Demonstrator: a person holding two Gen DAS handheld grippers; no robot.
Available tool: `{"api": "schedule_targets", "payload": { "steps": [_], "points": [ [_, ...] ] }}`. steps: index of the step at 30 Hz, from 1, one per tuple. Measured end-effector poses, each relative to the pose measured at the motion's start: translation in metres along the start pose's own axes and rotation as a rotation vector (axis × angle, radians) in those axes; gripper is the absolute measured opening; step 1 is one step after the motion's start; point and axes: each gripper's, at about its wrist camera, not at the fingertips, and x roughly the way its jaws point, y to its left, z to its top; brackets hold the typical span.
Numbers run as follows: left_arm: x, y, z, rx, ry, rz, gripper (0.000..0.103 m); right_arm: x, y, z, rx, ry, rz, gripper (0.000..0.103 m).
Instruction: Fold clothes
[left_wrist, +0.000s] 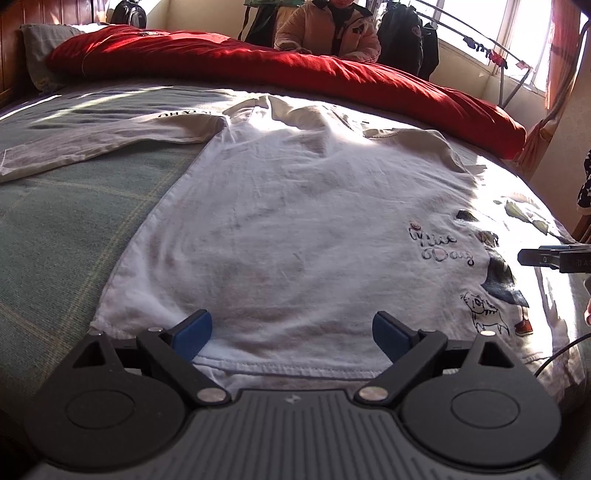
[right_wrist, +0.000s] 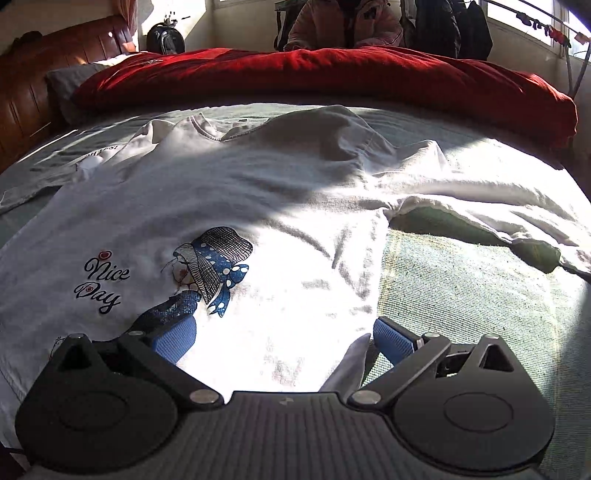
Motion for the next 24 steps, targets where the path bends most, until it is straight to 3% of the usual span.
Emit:
{"api": "schedule_targets", "payload": {
  "steps": [5, 9, 20, 24],
  "points": [
    [0.0, 0.006, -0.001, -0.041, -0.005, -0.023, 0.094, -0.028, 0.048, 0.008, -0.08, -0.095, 0.15, 0.103],
    [0.0, 0.011, -0.002, -0.06, -0.007, -0.047, 0.095, -0.009, 0.081, 0.004, -0.146, -0.059, 0.186, 0.103],
    [0.002, 0.008, -0.003, -0.041, -0.012, -0.049, 0.098, -0.039, 0.013, -0.067, 0.058, -0.019, 0.109, 0.103],
    [-0.007, -0.005, 0.004, -0.012, -0.034, -0.038, 0.097, -0.056, 0.019, -0.07, 0.075, -0.034, 0.091, 0.103]
  ]
}}
